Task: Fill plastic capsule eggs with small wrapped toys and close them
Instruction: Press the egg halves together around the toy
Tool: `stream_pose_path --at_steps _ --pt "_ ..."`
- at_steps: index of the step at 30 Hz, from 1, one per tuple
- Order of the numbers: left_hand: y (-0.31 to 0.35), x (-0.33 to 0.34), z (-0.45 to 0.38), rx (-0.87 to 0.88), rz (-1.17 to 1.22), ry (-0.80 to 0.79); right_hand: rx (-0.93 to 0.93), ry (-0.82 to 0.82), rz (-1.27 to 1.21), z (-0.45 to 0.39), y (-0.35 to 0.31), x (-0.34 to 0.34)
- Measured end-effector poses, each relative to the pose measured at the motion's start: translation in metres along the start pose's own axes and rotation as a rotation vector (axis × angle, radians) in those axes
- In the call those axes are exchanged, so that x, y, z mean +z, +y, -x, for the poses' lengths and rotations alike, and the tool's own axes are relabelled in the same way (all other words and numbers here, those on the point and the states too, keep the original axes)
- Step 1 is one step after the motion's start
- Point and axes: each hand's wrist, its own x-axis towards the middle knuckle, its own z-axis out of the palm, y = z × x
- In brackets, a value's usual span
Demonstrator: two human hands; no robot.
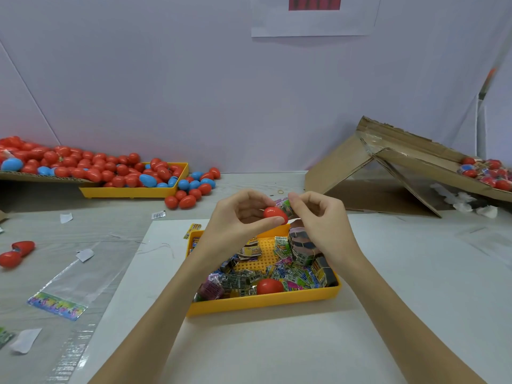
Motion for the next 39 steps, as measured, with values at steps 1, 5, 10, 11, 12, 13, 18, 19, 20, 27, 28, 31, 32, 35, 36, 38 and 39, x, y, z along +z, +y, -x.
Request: stream_pose_path --at_steps 1,5,10,11,12,13,18,19,20,27,28,31,32,35,36,38,39 --pt "0.0007 0.0005 0.0 0.004 0.008 -0.004 -0.006 0.003 0.001 0.0003 -0.0003 0.0004" --pt "0.0016 0.001 -0.0003 0.002 0.027 -0.008 -0.03 0.019 0.02 0.0004 -0.001 0.002" --pt "-0.0001 0.0005 -0.0007 -0.026 0.046 0.003 -0.057 -0.03 0.035 0.0008 -0.003 0.0013" --pt "-0.0004 0.0 -0.0009 -0.032 0.047 0.006 -0.073 -0.038 0.041 0.0005 -0.0034 0.0012" --pt "-0.0006 -0.0006 -0.0011 -0.036 0.046 0.006 -0.089 -0.046 0.047 0.0003 -0.0037 0.0014" --pt "-0.0005 -0.0012 -0.001 -0.039 0.045 0.004 -0.101 -0.053 0.049 0.0001 -0.0042 0.0019" --pt "0.0007 -0.0025 -0.0002 -0.057 0.038 -0.01 -0.126 -0.08 0.052 -0.0002 -0.0046 0.0026" --pt "0.0008 -0.0027 0.0 -0.068 0.044 -0.015 -0.13 -0.087 0.052 -0.0003 -0.0047 0.0023" --pt "0.001 -0.0027 -0.0001 -0.08 0.049 -0.015 -0.134 -0.092 0.054 -0.0004 -0.0049 0.0022" --pt "0.0025 -0.0024 -0.0007 -0.09 0.069 0.087 -0.107 -0.007 -0.023 -0.0004 -0.0045 0.0022" --pt "0.0032 -0.0027 -0.0012 -0.093 0.084 0.101 -0.107 0.002 -0.047 -0.0005 -0.0044 0.0017" --pt "0.0031 -0.0034 -0.0021 -0.102 0.128 0.115 -0.102 -0.007 -0.061 -0.0004 -0.0046 0.001" --pt "0.0025 -0.0034 -0.0024 -0.106 0.137 0.115 -0.105 -0.008 -0.045 -0.0001 -0.0043 0.0013" --pt "0.0016 -0.0026 -0.0028 -0.112 0.143 0.115 -0.132 -0.006 -0.01 0.0004 -0.0026 0.0024" --pt "0.0017 -0.0022 -0.0031 -0.112 0.145 0.116 -0.138 -0.006 -0.006 0.0006 -0.0023 0.0026" --pt "0.0019 -0.0021 -0.0032 -0.109 0.163 0.12 -0.151 -0.013 0.019 0.0008 -0.002 0.0029" --pt "0.0022 -0.0023 -0.0033 -0.105 0.172 0.122 -0.163 -0.017 0.049 0.0008 -0.0016 0.003"
